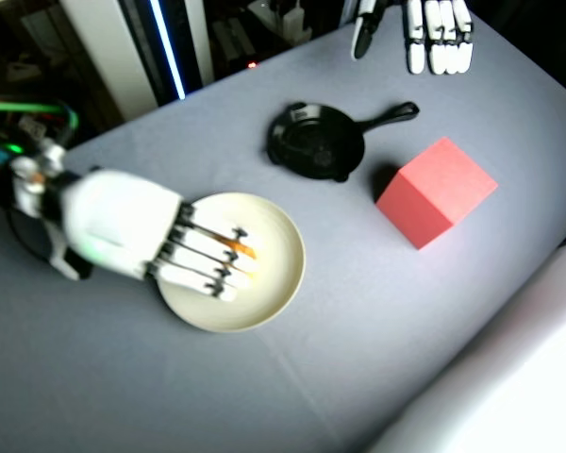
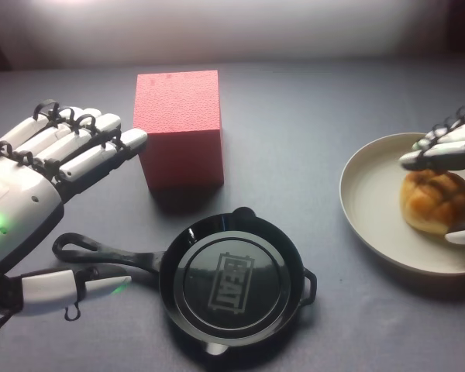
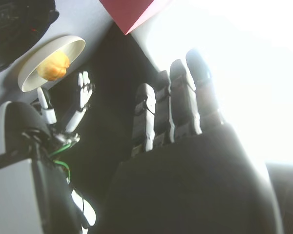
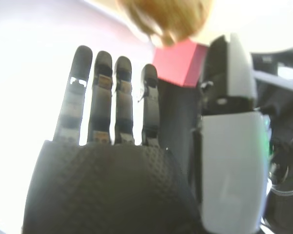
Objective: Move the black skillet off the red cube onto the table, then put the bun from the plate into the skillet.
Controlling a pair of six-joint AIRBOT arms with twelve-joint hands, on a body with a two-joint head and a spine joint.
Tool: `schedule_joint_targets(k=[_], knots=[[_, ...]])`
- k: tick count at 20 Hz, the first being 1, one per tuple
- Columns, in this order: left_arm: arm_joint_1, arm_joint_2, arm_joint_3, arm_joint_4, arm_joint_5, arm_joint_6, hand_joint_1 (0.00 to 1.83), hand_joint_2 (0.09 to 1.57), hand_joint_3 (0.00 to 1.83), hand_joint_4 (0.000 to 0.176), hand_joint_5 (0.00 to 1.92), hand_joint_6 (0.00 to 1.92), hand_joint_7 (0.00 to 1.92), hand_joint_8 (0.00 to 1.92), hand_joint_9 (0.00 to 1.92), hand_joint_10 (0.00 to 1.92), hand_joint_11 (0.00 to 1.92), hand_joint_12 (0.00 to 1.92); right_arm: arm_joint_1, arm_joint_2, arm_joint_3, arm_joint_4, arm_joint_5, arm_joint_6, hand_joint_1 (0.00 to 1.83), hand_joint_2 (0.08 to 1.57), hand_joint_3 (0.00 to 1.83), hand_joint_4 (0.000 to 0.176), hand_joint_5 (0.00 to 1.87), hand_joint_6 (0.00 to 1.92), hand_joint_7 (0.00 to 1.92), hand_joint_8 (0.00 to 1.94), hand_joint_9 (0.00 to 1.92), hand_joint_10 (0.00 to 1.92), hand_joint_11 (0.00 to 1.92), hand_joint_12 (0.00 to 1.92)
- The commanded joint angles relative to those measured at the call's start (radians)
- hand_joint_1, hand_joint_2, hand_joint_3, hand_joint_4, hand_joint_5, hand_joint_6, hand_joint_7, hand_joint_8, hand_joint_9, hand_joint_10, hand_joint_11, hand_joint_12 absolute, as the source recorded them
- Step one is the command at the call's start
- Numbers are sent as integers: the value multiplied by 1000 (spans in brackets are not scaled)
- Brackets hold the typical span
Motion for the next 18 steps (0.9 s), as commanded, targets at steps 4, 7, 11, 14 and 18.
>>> schedule_joint_targets(k=[4, 7, 11, 14, 18], knots=[[-2, 6, -4, 16, -132, -1, 651, 993, 2, 75, 170, 5, 118, 2, 119, 4, 0, 458, 57, -10, 16, -6, 16, -65, 1380, 1057, 2, 0, 1101, 622, 1091, 716, 961, 1085, 655, 1270], [7, 9, -9, 19, -140, -1, 664, 1015, 5, 88, 182, 3, 111, 0, 96, 1, 0, 383, 93, 4, -7, -68, 117, -10, 1248, 1157, 2, 0, 1061, 590, 803, 1503, 794, 1542, 729, 1795], [20, 9, -10, 17, -163, -8, 613, 1011, 1, 99, 196, 3, 122, 2, 107, 2, 0, 448, 177, 10, -69, -199, 243, 12, 1284, 1129, 0, 0, 1056, 585, 917, 1332, 849, 1389, 745, 1638], [23, 13, -11, 18, -179, -8, 517, 1008, 1, 76, 192, 3, 125, 4, 100, 5, 0, 417, 211, -24, -88, -279, 305, 61, 1240, 1108, 1, 0, 1092, 680, 942, 1208, 947, 982, 824, 1327], [30, 26, -12, 13, -228, -7, 152, 1155, 19, 76, 245, 8, 90, 4, 131, 5, 0, 582, 258, -146, -54, -357, 299, 134, 1278, 1071, 0, 0, 1218, 369, 1017, 1164, 944, 1004, 732, 1273]])
